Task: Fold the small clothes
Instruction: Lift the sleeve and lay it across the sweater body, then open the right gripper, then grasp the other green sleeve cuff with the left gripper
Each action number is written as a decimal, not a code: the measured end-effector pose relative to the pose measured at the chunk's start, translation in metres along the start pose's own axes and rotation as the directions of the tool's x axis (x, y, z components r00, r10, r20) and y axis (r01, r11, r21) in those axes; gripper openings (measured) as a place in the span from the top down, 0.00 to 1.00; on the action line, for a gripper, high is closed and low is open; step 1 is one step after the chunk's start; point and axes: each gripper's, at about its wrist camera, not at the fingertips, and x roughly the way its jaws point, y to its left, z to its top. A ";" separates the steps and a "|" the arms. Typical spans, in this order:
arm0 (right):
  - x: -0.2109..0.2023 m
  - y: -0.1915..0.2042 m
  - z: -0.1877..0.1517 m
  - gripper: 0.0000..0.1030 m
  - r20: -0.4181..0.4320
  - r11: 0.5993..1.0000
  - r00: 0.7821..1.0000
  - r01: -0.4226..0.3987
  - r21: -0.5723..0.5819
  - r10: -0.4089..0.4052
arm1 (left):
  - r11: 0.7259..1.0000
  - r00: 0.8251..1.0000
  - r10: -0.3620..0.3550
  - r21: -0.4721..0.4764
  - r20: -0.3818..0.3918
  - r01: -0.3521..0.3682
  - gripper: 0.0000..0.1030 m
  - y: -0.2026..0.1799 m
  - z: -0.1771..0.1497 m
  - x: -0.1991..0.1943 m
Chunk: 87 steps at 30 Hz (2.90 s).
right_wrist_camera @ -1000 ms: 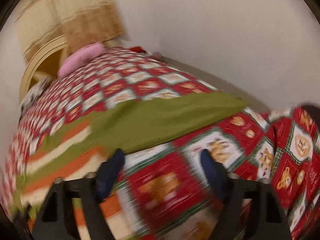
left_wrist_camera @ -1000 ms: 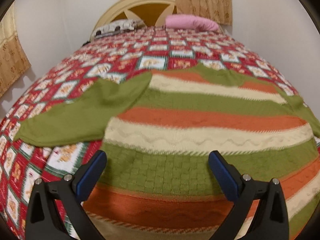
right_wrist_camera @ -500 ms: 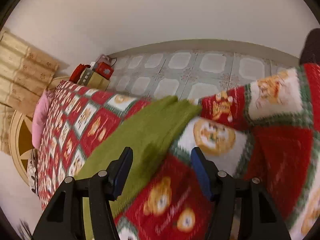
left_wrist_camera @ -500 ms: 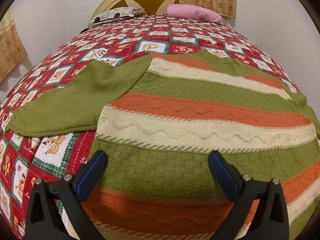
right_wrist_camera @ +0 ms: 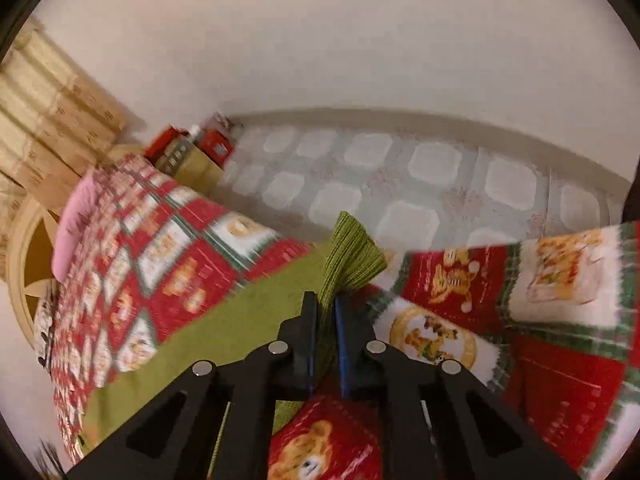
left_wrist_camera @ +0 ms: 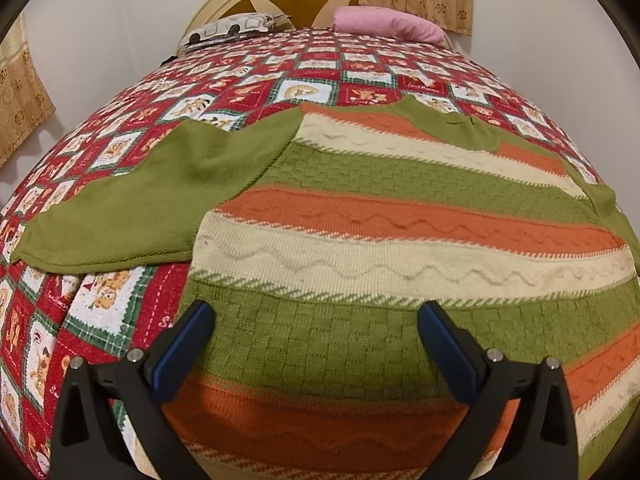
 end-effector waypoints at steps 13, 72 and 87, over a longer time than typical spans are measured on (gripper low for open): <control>-0.139 0.185 -0.071 0.93 0.152 0.887 0.972 -0.091 -0.453 0.178 | 0.999 0.999 -0.032 -0.038 0.018 0.033 0.00 0.008 -0.001 -0.004; -0.099 0.360 -0.375 0.58 -0.378 0.457 0.850 -0.519 -0.722 0.367 | 0.927 0.996 -0.018 -0.372 0.092 0.051 0.00 0.069 -0.001 -0.004; -0.041 0.245 -0.278 0.88 -0.148 0.671 0.979 -0.204 -0.713 0.141 | 0.941 0.995 -0.077 -0.324 0.060 0.092 0.00 0.072 0.000 -0.006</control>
